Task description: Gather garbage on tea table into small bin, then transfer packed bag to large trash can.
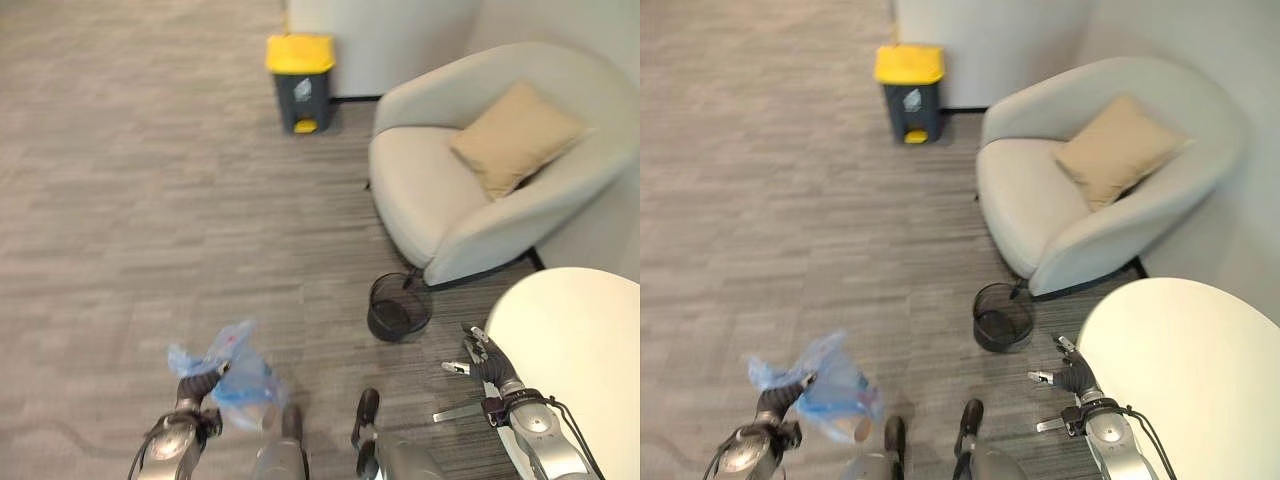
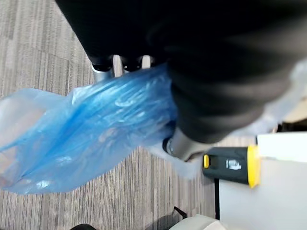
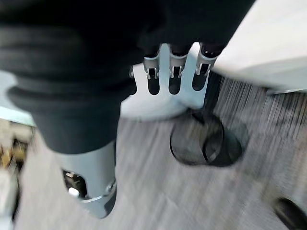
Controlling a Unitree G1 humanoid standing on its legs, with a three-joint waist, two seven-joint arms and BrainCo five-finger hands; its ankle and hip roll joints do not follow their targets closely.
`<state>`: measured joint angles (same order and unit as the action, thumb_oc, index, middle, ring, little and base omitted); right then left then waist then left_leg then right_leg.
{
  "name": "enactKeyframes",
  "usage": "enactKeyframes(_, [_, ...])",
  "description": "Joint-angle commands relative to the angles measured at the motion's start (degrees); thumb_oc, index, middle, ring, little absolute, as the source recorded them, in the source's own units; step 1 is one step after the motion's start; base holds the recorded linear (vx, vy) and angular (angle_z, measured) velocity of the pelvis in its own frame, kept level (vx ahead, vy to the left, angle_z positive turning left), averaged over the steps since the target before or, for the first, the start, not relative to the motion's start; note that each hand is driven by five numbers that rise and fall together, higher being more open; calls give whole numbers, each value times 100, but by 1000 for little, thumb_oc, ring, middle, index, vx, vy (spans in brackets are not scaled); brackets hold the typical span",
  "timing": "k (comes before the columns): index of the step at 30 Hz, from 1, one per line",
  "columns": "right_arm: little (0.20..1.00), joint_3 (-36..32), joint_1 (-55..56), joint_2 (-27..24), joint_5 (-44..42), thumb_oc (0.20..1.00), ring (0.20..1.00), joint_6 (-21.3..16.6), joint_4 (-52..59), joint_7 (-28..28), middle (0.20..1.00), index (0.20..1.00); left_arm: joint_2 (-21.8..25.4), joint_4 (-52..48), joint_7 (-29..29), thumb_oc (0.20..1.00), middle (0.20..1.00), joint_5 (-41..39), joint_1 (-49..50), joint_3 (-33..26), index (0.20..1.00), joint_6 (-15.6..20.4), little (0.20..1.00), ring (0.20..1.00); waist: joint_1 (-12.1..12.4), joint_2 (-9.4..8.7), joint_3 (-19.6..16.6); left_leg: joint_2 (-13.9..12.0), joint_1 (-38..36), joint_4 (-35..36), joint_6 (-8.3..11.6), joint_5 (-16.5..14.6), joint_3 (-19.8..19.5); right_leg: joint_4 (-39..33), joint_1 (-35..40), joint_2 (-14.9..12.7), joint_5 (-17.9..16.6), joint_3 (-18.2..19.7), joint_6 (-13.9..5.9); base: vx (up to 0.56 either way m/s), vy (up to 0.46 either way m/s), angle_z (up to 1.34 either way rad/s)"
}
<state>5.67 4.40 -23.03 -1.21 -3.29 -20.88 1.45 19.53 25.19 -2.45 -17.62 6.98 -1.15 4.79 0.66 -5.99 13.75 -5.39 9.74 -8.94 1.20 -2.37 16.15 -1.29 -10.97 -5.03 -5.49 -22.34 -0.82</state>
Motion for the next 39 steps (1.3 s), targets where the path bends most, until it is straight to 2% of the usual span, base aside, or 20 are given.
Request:
enactKeyframes(1, [1000, -132, 59, -108, -111, 1000, 1000, -223, 163, 191, 1000, 1000, 218, -93, -52, 200, 200, -152, 101, -209, 200, 330, 200, 200, -138, 192, -351, 11, -74, -144, 130, -293, 77, 295, 1001, -394, 945, 13, -502, 143, 181, 86])
enactKeyframes(4, [1000, -84, 32, -14, -89, 1000, 1000, -180, 68, 212, 1000, 1000, 246, -74, -51, 200, 200, -62, 68, -179, 200, 319, 200, 200, -139, 162, -371, 71, -93, -74, 55, -363, 88, 416, 1037, -507, 996, -16, -565, 112, 177, 52])
enactKeyframes(7, [1000, 24, -76, 163, -109, 1000, 1000, -165, 46, 205, 1000, 1000, 390, -147, -82, 200, 200, 59, -3, -161, 200, 325, 200, 200, -75, 96, -335, 265, -166, -22, -136, -526, 6, 1077, 856, -765, 1078, 150, -649, 144, 211, 4])
enactKeyframes(9, [1000, 45, -106, 213, -152, 1000, 1000, -168, 67, 209, 1000, 1000, 500, -174, -110, 200, 200, 124, -98, -132, 200, 325, 200, 200, -91, 76, -270, 369, -221, 1, -204, -587, -94, 1509, 662, -815, 1059, 394, -678, 129, 140, -32])
enactKeyframes(12, [1000, 52, -132, 242, -210, 1000, 1000, -181, 82, 238, 1000, 1000, 598, -194, -121, 200, 200, 209, -238, -53, 200, 349, 200, 200, -281, 105, -167, 499, -334, 183, -300, -477, -283, 1855, 27, -371, 926, 1185, -599, 86, 111, 24])
enactKeyframes(13, [1000, 103, -223, 223, -278, 1000, 1000, -204, 45, 256, 1000, 1000, 612, -102, -163, 200, 200, 197, -310, -39, 200, 363, 200, 200, -308, 130, -97, 519, -461, 246, -322, -536, -323, 1708, -240, -354, 745, 1251, -582, 238, 71, 45])
enactKeyframes(17, [1000, 90, -243, 175, -303, 1000, 1000, -192, 45, 253, 1000, 1000, 577, -127, -145, 200, 200, 224, -347, 32, 200, 333, 200, 200, -420, 122, -19, 678, -819, 335, -368, -756, -556, 1328, -650, -233, 475, 1252, -661, 232, 31, 1])
enactKeyframes(20, [1000, 87, -204, 138, -284, 1000, 1000, -180, 42, 251, 1000, 1000, 491, -86, -145, 200, 200, 264, -396, 71, 200, 331, 200, 200, -524, 123, 2, 807, -1158, 360, -336, -987, -800, 893, -889, -166, 248, 1093, -749, 456, -49, 45])
enactKeyframes(23, [1000, 12, -25, 128, -298, 1000, 1000, -198, 104, 243, 1000, 1000, 449, -146, -97, 200, 200, 298, -375, 161, 200, 334, 200, 200, -648, 90, -114, 869, -1367, 383, -225, -1129, -1017, 763, -814, -157, 194, 1275, -717, 320, -122, 61])
enactKeyframes(26, [1000, -78, 151, 89, -298, 1000, 1000, -211, 64, 214, 1000, 1000, 399, -132, -22, 200, 200, 303, -245, 167, 200, 314, 200, 200, -792, 177, -299, 656, -1542, 207, 2, -1232, -1047, 883, -657, -126, 308, 1297, -589, 385, -202, 97])
enactKeyframes(27, [1000, -113, 216, 70, -317, 1000, 1000, -225, 41, 196, 1000, 1000, 381, -128, 6, 200, 200, 312, -206, 179, 200, 301, 200, 200, -833, 227, -343, 496, -1541, -54, 156, -1057, -1012, 863, -496, -56, 375, 1258, -526, 451, -309, 46])
enactKeyframes(28, [1000, -133, 239, 11, -331, 1000, 1000, -229, 35, 185, 1000, 1000, 363, -168, 54, 200, 200, 285, -157, 185, 200, 285, 200, 200, -859, 237, -364, 318, -1274, -852, 287, -631, -971, 738, -194, 68, 473, 1217, -395, 425, -313, 32])
enactKeyframes(29, [1000, -147, 236, -19, -375, 1000, 1000, -250, 7, 206, 1000, 1000, 352, -161, 55, 200, 200, 253, -148, 159, 200, 300, 200, 200, -865, 228, -386, 226, -1150, -1241, 361, -351, -941, 662, -39, 160, 537, 1231, -295, 351, -282, 25])
enactKeyframes(30, [1000, -156, 234, -33, -388, 1000, 1000, -236, -12, 219, 1000, 1000, 348, -152, 41, 200, 200, 253, -147, 170, 200, 291, 200, 200, -864, 158, -391, 213, -981, -1492, 323, -221, -922, 619, 42, 136, 578, 1254, -244, 273, -182, 10])
enactKeyframes(31, [1000, -115, 200, -67, -415, 1000, 1000, -225, -29, 223, 1000, 1000, 327, -145, 27, 200, 200, 225, -162, 171, 200, 283, 200, 200, -783, 123, -336, 264, -715, -1721, 214, -384, -982, 573, 165, 175, 662, 1347, -195, 153, -102, -24])
enactKeyframes(32, [1000, -115, 196, -63, -415, 1000, 1000, -226, -31, 223, 1000, 1000, 331, -144, 26, 200, 200, 225, -165, 169, 200, 283, 200, 200, -791, 106, -352, 284, -687, -1716, 207, -361, -982, 566, 142, 155, 647, 1348, -198, 249, -90, -56])
enactKeyframes(33, [1000, -97, 134, -109, -406, 1000, 1000, -214, -40, 218, 1000, 1000, 288, -154, 28, 200, 200, 189, -130, 162, 200, 272, 200, 200, -706, 50, -319, 401, -318, -1552, 97, -545, -1101, 525, 313, 171, 719, 1474, -218, 219, -49, -66])
enactKeyframes(34, [1000, -101, 119, -117, -397, 1000, 1000, -228, -73, 220, 1000, 1000, 283, -145, 30, 200, 200, 216, -134, 160, 200, 279, 200, 200, -681, 21, -319, 393, -228, -1363, 81, -626, -1082, 503, 342, 145, 762, 1487, -244, 367, -55, -77])
enactKeyframes(35, [1000, -106, 82, -146, -393, 1000, 1000, -230, -78, 236, 1000, 1000, 299, -124, 30, 200, 200, 253, -128, 169, 200, 280, 200, 200, -576, -34, -253, 434, 201, -1173, 62, -596, -1040, 454, 507, 109, 817, 1551, -246, 291, -9, -80])
enactKeyframes(39, [1000, -91, 45, -118, -391, 1000, 1000, -235, -171, 310, 1000, 1000, 332, -134, -5, 200, 200, 263, -146, 184, 200, 293, 200, 200, -358, 67, -168, 390, 736, -184, 288, 393, -1215, 303, 893, 292, 987, 1680, -234, 246, 42, -57])
